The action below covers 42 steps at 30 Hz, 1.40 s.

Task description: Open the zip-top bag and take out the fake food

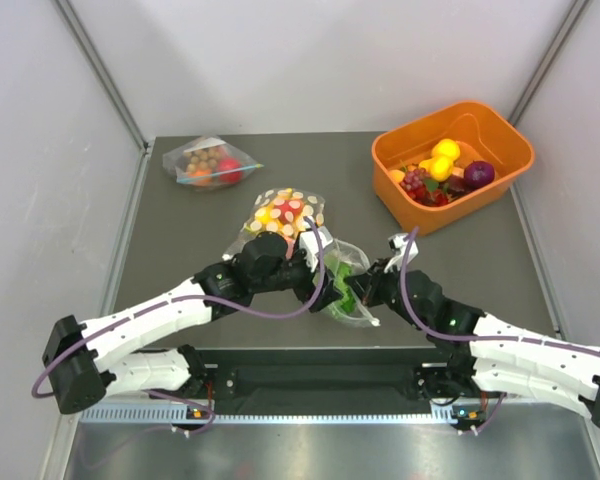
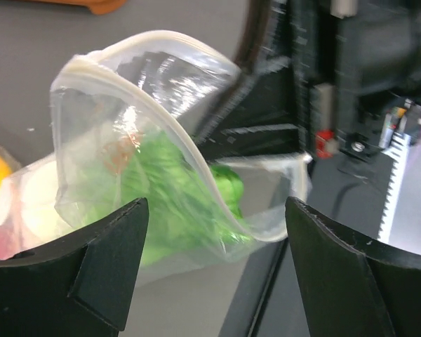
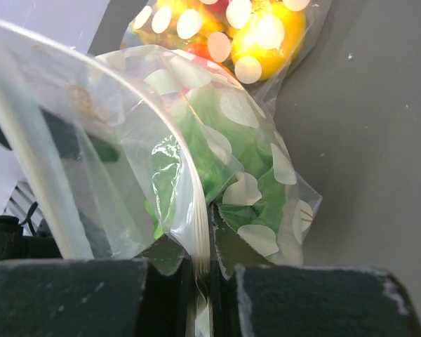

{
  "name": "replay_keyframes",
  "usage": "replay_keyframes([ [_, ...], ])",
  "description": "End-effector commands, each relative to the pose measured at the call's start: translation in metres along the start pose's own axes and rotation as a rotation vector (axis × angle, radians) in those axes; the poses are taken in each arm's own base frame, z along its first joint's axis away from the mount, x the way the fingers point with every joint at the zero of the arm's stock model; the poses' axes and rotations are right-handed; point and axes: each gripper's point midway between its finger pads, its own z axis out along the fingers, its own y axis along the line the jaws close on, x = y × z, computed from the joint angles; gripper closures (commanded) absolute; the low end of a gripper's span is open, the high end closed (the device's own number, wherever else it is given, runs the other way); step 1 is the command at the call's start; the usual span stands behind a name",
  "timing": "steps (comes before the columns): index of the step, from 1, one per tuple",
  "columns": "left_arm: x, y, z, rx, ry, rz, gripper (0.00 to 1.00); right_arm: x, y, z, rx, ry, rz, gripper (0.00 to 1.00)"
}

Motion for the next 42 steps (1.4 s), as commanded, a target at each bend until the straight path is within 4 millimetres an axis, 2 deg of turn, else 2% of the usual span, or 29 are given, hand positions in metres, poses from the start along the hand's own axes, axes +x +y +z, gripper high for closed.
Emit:
replay_keyframes([
  [1, -0.022, 0.012, 0.004, -0.08, -0.037, 0.003, 0.17, -0.042, 0.041, -0.001, -0.099, -0.133, 0.064, 1.0],
  [2, -0.021, 0.019, 0.005, -0.118, -0.034, -0.001, 0.18, -0.042, 0.042, -0.001, -0.1, -0.132, 0.062, 1.0],
  [3, -0.018, 0.024, 0.006, -0.143, -0.019, -0.006, 0.28, -0.04, 0.043, -0.001, -0.098, -0.131, 0.058, 1.0],
  [6, -0.01, 0.041, 0.003, -0.235, 0.023, -0.007, 0.63, -0.037, 0.036, -0.002, -0.065, -0.127, 0.039, 1.0],
  [7, -0.01, 0.041, 0.002, -0.244, 0.026, -0.005, 0.81, -0.039, 0.035, -0.005, -0.062, -0.135, 0.039, 1.0],
  [10, -0.006, 0.048, -0.002, -0.286, 0.044, -0.002, 1.0, -0.043, 0.022, -0.013, -0.015, -0.152, 0.029, 1.0],
  [12, -0.007, 0.048, -0.006, -0.287, 0.048, 0.009, 1.0, -0.042, 0.006, -0.017, 0.053, -0.153, 0.006, 1.0],
  [13, -0.007, 0.047, -0.007, -0.283, 0.049, 0.013, 1.0, -0.047, 0.004, -0.023, 0.064, -0.171, 0.009, 1.0],
  [15, -0.01, 0.043, -0.012, -0.265, 0.042, 0.023, 1.0, -0.051, -0.015, -0.029, 0.155, -0.19, -0.008, 0.97],
  [17, -0.01, 0.034, -0.012, -0.215, 0.037, 0.024, 1.0, -0.052, -0.028, -0.039, 0.214, -0.183, -0.033, 0.8],
  [18, -0.011, 0.03, -0.013, -0.196, 0.03, 0.028, 1.0, -0.056, -0.032, -0.042, 0.236, -0.193, -0.047, 0.62],
  [20, -0.01, 0.023, -0.011, -0.154, 0.03, 0.023, 1.0, -0.064, -0.03, -0.052, 0.227, -0.2, -0.063, 0.51],
  [21, -0.011, 0.02, -0.01, -0.136, 0.03, 0.024, 1.0, -0.066, -0.025, -0.054, 0.203, -0.191, -0.087, 0.46],
  [25, -0.01, 0.012, -0.007, -0.084, 0.038, 0.034, 1.0, -0.087, -0.002, -0.071, 0.116, -0.205, -0.108, 0.37],
  [29, -0.01, 0.008, -0.007, -0.057, 0.033, 0.037, 1.0, -0.094, 0.024, -0.079, -0.005, -0.193, -0.141, 0.36],
  [33, -0.01, 0.005, -0.006, -0.04, 0.036, 0.039, 1.0, -0.084, 0.061, -0.078, -0.182, -0.133, -0.169, 0.36],
  [38, -0.011, 0.005, -0.007, -0.04, 0.031, 0.041, 1.0, -0.071, 0.091, -0.074, -0.299, -0.086, -0.192, 0.37],
  [42, -0.011, 0.004, -0.008, -0.035, 0.029, 0.041, 1.0, -0.052, 0.118, -0.07, -0.392, -0.03, -0.22, 0.37],
])
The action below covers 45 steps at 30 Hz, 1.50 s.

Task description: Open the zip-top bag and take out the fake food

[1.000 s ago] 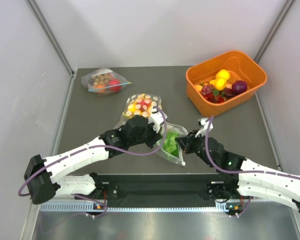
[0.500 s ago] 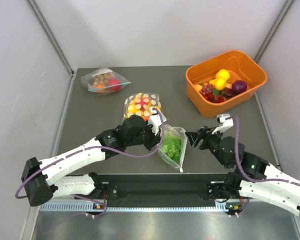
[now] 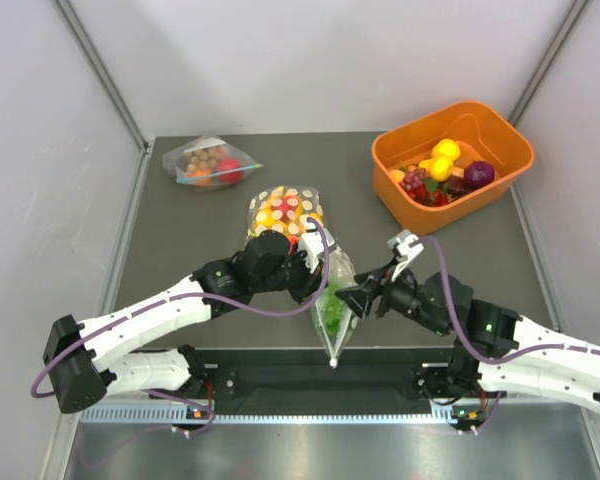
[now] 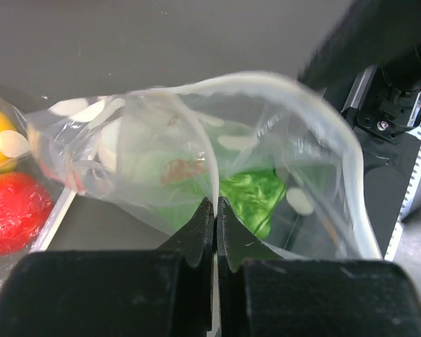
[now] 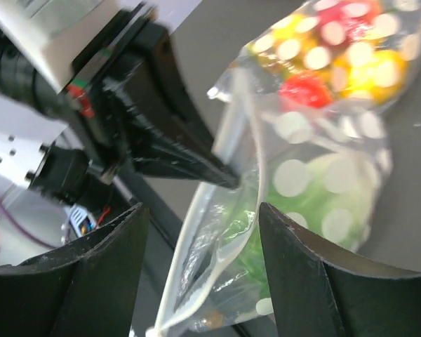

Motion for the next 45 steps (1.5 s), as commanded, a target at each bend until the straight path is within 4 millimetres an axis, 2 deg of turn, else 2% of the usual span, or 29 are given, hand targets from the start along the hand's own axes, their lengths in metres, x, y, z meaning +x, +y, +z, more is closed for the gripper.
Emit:
replay_keyframes([
  [1, -0.023, -0.007, -0.006, 0.031, -0.069, 0.034, 1.0, -0.021, 0.047, 0.003, -0.166, -0.045, -0.007, 0.37],
  [5, -0.024, -0.008, -0.007, 0.033, -0.07, 0.039, 1.0, -0.005, 0.039, 0.017, -0.101, -0.006, -0.008, 0.37],
  [8, -0.022, -0.006, -0.007, 0.025, -0.065, 0.039, 1.0, -0.006, 0.043, 0.012, -0.091, -0.038, -0.021, 0.38],
  [9, -0.022, -0.006, -0.007, 0.023, -0.065, 0.039, 1.0, -0.018, 0.039, 0.008, -0.052, -0.078, -0.012, 0.38],
  [11, -0.023, -0.005, -0.007, 0.022, -0.067, 0.041, 1.0, -0.028, 0.033, 0.001, -0.009, -0.097, -0.029, 0.37],
  [12, -0.022, -0.005, -0.007, 0.021, -0.062, 0.043, 1.0, -0.036, 0.024, -0.006, 0.041, -0.114, -0.032, 0.37],
  [17, -0.025, -0.003, -0.011, 0.007, -0.075, 0.052, 1.0, -0.056, 0.02, -0.027, 0.036, -0.152, -0.028, 0.36],
  [20, -0.026, -0.002, -0.012, 0.001, -0.08, 0.054, 1.0, -0.056, 0.03, -0.032, -0.02, -0.138, -0.025, 0.37],
  [23, -0.024, -0.002, -0.011, 0.0, -0.074, 0.056, 1.0, -0.051, 0.052, -0.027, -0.119, -0.11, -0.025, 0.36],
  [24, -0.025, -0.002, -0.01, 0.0, -0.074, 0.058, 1.0, -0.042, 0.064, -0.021, -0.163, -0.072, -0.038, 0.36],
  [26, -0.023, -0.001, -0.01, -0.002, -0.068, 0.058, 1.0, -0.036, 0.082, -0.015, -0.221, -0.05, -0.042, 0.37],
  [29, -0.023, -0.001, -0.01, -0.002, -0.067, 0.059, 1.0, -0.017, 0.098, -0.001, -0.231, 0.013, -0.065, 0.37],
  [30, -0.023, -0.001, -0.01, -0.002, -0.068, 0.06, 1.0, -0.008, 0.098, 0.008, -0.204, 0.039, -0.077, 0.37],
  [32, -0.024, -0.001, -0.012, -0.006, -0.074, 0.059, 1.0, 0.003, 0.097, 0.014, -0.179, 0.067, -0.065, 0.37],
  [35, -0.026, 0.0, -0.014, -0.013, -0.084, 0.058, 1.0, 0.02, 0.081, 0.021, -0.095, 0.088, -0.034, 0.37],
  [39, -0.028, -0.003, -0.015, -0.001, -0.091, 0.061, 1.0, 0.029, 0.043, 0.012, 0.024, 0.036, 0.035, 0.35],
  [45, -0.03, -0.008, -0.018, 0.026, -0.104, 0.068, 1.0, 0.05, -0.005, 0.008, 0.228, 0.065, 0.032, 0.33],
])
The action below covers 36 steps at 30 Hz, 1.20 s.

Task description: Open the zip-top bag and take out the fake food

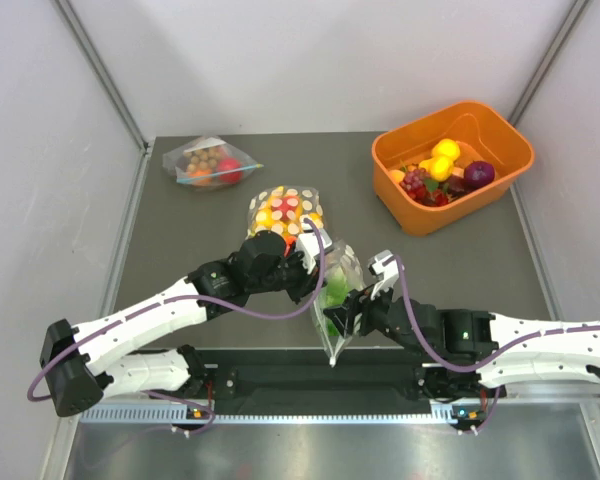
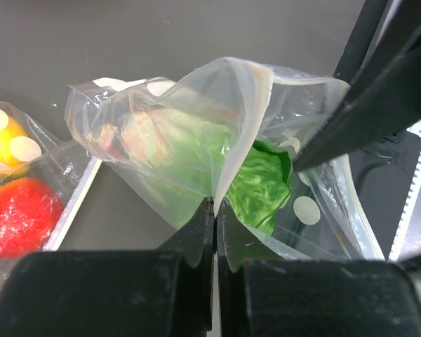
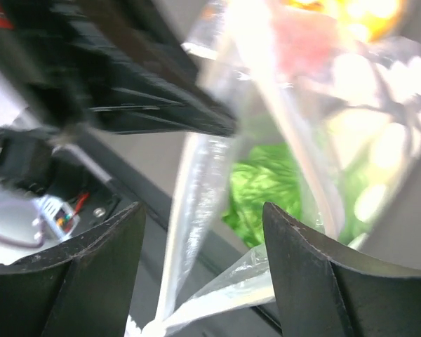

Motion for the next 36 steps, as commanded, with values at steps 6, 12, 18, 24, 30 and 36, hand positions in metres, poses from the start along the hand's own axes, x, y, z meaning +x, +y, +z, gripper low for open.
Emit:
replay_keyframes([
  [6, -0.031, -0.022, -0.017, 0.112, -0.119, 0.062, 1.0, 0.009, -0.061, 0.0, 0.292, -0.028, 0.026, 0.31],
  [12, -0.035, -0.038, -0.024, 0.2, -0.155, 0.087, 1.0, 0.024, -0.085, 0.012, 0.414, 0.036, -0.035, 0.3],
  [18, -0.032, -0.042, -0.023, 0.221, -0.147, 0.086, 1.0, 0.034, -0.064, 0.035, 0.357, 0.117, -0.096, 0.28],
  [24, -0.029, -0.037, -0.019, 0.203, -0.132, 0.101, 1.0, 0.02, -0.031, 0.045, 0.203, 0.067, -0.065, 0.27],
  [30, -0.029, -0.033, -0.018, 0.18, -0.13, 0.102, 1.0, 0.011, -0.007, 0.041, 0.092, 0.064, -0.053, 0.27],
  [36, -0.028, -0.035, -0.018, 0.193, -0.129, 0.105, 1.0, 0.013, 0.007, 0.043, 0.028, 0.075, -0.067, 0.26],
])
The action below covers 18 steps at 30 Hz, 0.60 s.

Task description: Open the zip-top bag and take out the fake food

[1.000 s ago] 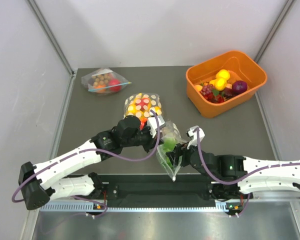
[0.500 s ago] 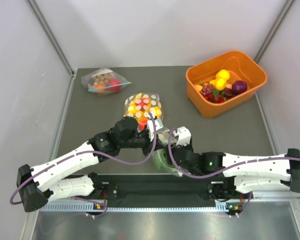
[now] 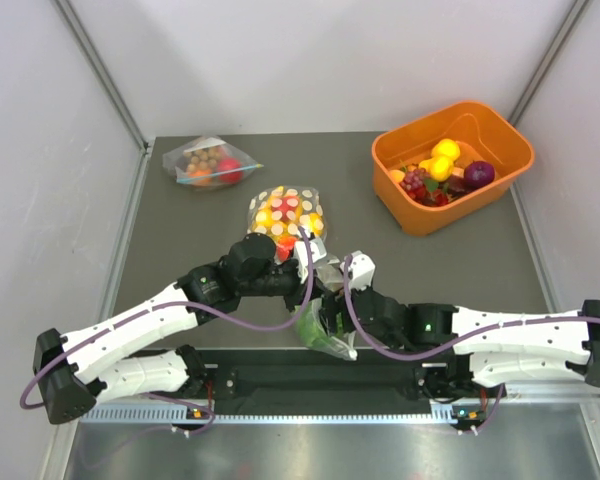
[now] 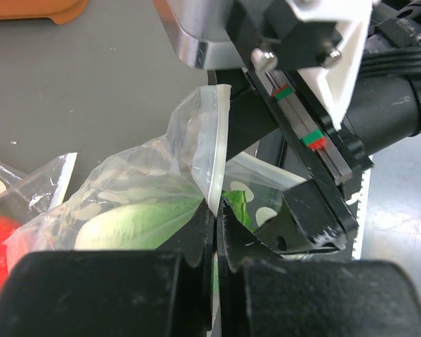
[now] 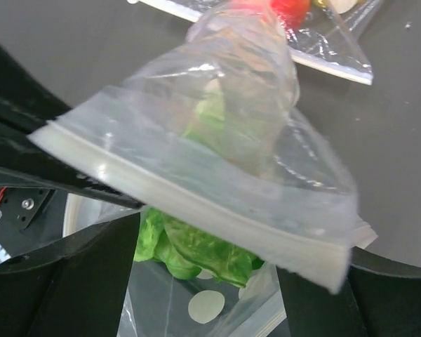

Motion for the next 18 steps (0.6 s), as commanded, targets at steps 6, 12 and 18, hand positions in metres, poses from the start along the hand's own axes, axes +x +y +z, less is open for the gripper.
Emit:
replay_keyframes([
  [6, -0.022, -0.01, 0.0, 0.059, -0.083, 0.053, 1.0, -0.01, 0.029, 0.013, -0.074, -0.018, -0.011, 0.26],
  [12, -0.023, -0.015, -0.002, 0.088, -0.094, 0.059, 1.0, 0.003, 0.034, 0.029, -0.087, -0.023, 0.009, 0.27],
  [18, -0.021, -0.018, -0.001, 0.104, -0.09, 0.058, 1.0, 0.024, 0.035, 0.044, -0.093, -0.008, 0.032, 0.56],
])
